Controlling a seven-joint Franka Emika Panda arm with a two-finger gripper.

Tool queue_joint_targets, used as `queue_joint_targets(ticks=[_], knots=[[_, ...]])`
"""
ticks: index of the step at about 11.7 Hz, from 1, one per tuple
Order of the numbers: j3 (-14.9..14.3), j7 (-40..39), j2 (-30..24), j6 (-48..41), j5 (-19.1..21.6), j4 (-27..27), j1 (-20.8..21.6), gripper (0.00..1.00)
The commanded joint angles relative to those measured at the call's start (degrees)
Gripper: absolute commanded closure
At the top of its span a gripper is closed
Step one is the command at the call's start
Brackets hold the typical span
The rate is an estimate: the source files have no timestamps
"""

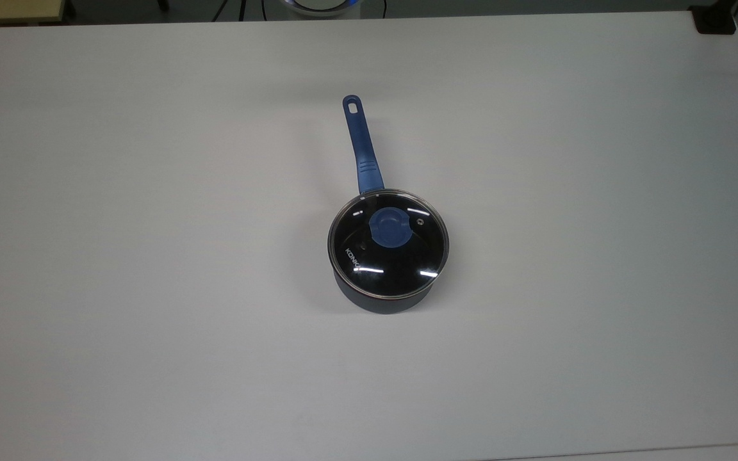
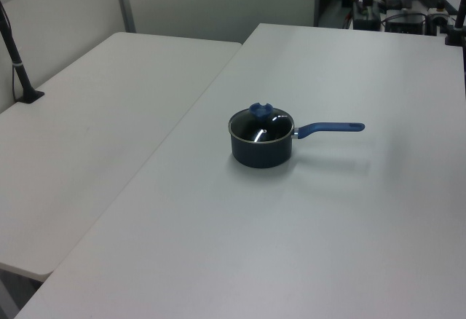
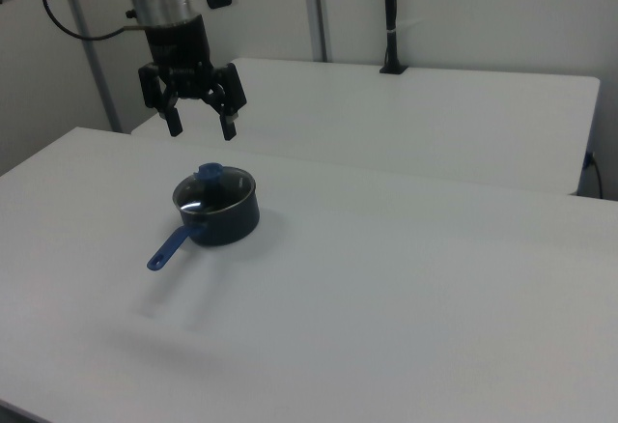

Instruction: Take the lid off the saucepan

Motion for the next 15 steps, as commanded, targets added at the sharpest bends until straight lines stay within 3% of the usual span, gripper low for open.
queue_joint_targets(ticks=[1,6,9,15], knots=[[1.0,-1.0,0.0,-0.9,0.4,-0.1,-0.3,0.00],[1.9,2.6,5.3,1.1,0.5,1.1,0.7,0.00],[3.7,16.6,8.5,13.0,1.3,2.0,2.9,0.00],[4.7,29.3,18.3,34.6,2.1,2.3,8.6,0.00]])
